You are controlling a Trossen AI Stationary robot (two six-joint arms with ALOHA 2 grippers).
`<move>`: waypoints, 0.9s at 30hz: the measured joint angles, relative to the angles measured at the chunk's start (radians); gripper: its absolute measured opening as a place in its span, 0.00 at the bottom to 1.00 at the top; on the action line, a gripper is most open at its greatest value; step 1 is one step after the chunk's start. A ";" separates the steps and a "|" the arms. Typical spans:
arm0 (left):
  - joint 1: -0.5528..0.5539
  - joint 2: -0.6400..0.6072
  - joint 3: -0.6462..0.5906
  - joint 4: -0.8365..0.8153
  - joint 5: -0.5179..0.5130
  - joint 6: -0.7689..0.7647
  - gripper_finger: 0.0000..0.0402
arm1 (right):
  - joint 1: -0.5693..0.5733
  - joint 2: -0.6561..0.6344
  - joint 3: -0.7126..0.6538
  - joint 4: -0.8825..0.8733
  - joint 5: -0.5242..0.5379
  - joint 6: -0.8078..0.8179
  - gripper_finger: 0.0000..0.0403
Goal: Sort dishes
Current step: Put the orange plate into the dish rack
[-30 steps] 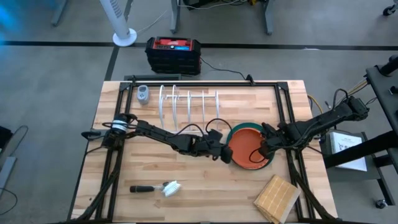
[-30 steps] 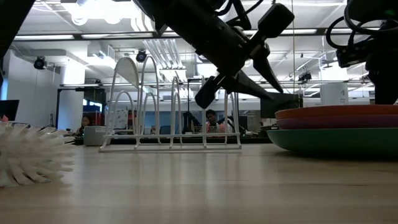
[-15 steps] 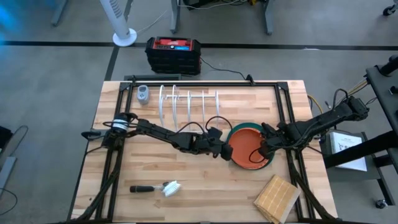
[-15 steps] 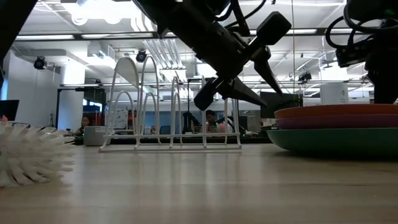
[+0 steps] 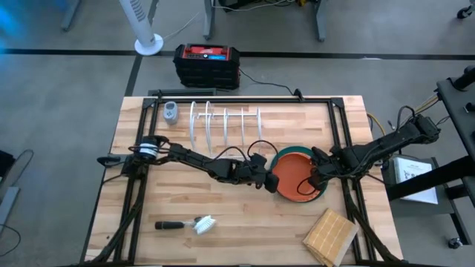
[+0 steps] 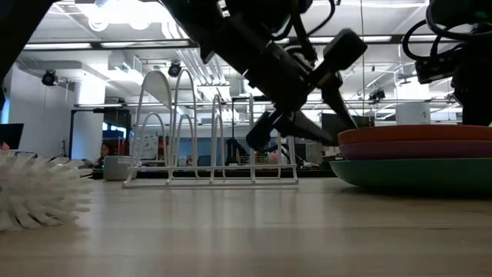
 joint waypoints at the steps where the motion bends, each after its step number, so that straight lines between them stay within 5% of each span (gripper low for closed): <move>1: 0.002 0.009 0.005 0.013 0.006 -0.002 0.37 | 0.001 0.001 0.000 0.004 0.000 0.000 0.00; 8: 0.007 0.048 0.106 -0.075 0.021 0.018 0.37 | 0.007 0.010 -0.005 0.009 -0.002 -0.001 0.00; 18: 0.014 0.098 0.353 -0.418 -0.014 0.135 0.37 | 0.008 0.011 -0.009 0.007 -0.002 -0.002 0.00; 27: 0.014 0.153 0.478 -0.571 -0.037 0.172 0.21 | 0.008 0.009 -0.011 -0.001 -0.002 -0.003 0.00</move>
